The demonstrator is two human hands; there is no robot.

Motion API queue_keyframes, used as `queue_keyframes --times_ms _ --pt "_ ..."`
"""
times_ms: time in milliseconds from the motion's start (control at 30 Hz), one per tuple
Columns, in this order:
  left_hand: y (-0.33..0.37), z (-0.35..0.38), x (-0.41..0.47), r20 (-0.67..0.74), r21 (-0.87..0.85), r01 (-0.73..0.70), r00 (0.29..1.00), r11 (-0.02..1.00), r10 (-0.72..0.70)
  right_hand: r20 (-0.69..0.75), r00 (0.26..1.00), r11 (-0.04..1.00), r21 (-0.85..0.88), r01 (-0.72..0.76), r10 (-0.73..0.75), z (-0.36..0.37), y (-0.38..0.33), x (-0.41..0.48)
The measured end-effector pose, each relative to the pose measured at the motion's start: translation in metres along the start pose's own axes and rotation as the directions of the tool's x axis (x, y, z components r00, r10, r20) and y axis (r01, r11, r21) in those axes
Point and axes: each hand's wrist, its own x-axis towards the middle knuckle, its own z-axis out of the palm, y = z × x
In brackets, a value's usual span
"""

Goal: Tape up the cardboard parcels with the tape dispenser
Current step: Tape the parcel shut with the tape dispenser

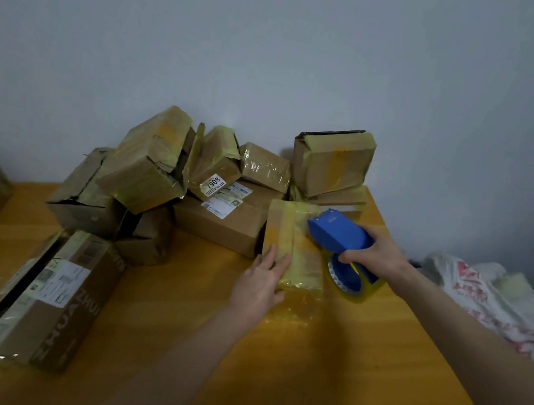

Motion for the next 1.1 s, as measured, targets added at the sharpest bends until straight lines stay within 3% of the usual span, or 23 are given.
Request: queue_keyframes --times_ms 200,433,567,633,700,767,800,833,867,900,1000,1100 --pt "0.029 0.005 0.016 -0.049 0.073 0.056 0.997 0.996 -0.053 -0.019 1.0 0.999 -0.047 0.007 -0.008 -0.032 0.005 0.013" --pt "0.023 0.007 0.007 -0.103 0.085 0.106 0.99 0.991 -0.097 0.177 0.976 0.992 0.003 0.127 -0.126 -0.073 0.012 0.02" --pt "0.033 0.006 0.016 -0.102 0.175 0.133 0.988 0.975 -0.117 0.263 0.951 0.986 0.042 0.16 -0.165 -0.086 0.006 0.018" --pt "0.032 -0.002 0.018 -0.034 0.106 0.184 0.983 0.977 -0.182 0.3 0.935 0.982 0.06 0.181 -0.191 -0.091 -0.001 0.015" --pt "0.032 -0.018 0.023 0.022 -0.093 0.262 0.965 0.961 -0.261 0.334 0.916 0.975 0.079 0.209 -0.223 -0.094 -0.01 0.011" --pt "0.033 -0.039 0.029 -0.051 -0.436 0.265 0.947 0.86 -0.317 0.364 0.894 0.966 0.087 0.245 -0.26 -0.096 -0.019 0.005" --pt "0.036 -0.052 0.033 -0.03 -0.667 0.25 0.932 0.701 -0.361 0.377 0.883 0.96 0.093 0.263 -0.278 -0.096 -0.024 0.002" --pt "0.041 -0.064 0.034 0.078 -0.853 0.257 0.923 0.454 -0.377 0.394 0.871 0.955 0.103 0.277 -0.295 -0.096 -0.027 0.0" --pt "0.047 -0.073 0.036 0.199 -0.931 0.287 0.917 0.226 -0.346 0.412 0.857 0.951 0.116 0.288 -0.31 -0.095 -0.03 -0.003" --pt "0.051 -0.08 0.037 0.266 -0.942 0.313 0.914 0.118 -0.305 0.43 0.844 0.947 0.128 0.295 -0.321 -0.093 -0.033 -0.005" --pt "0.058 -0.083 0.038 0.245 -0.94 0.3 0.926 0.165 -0.286 0.458 0.824 0.943 0.144 0.3 -0.332 -0.084 -0.039 -0.009" --pt "0.049 -0.082 0.034 0.218 -0.961 0.258 0.927 0.097 -0.305 0.459 0.823 0.942 0.155 0.297 -0.335 -0.074 -0.041 -0.009"
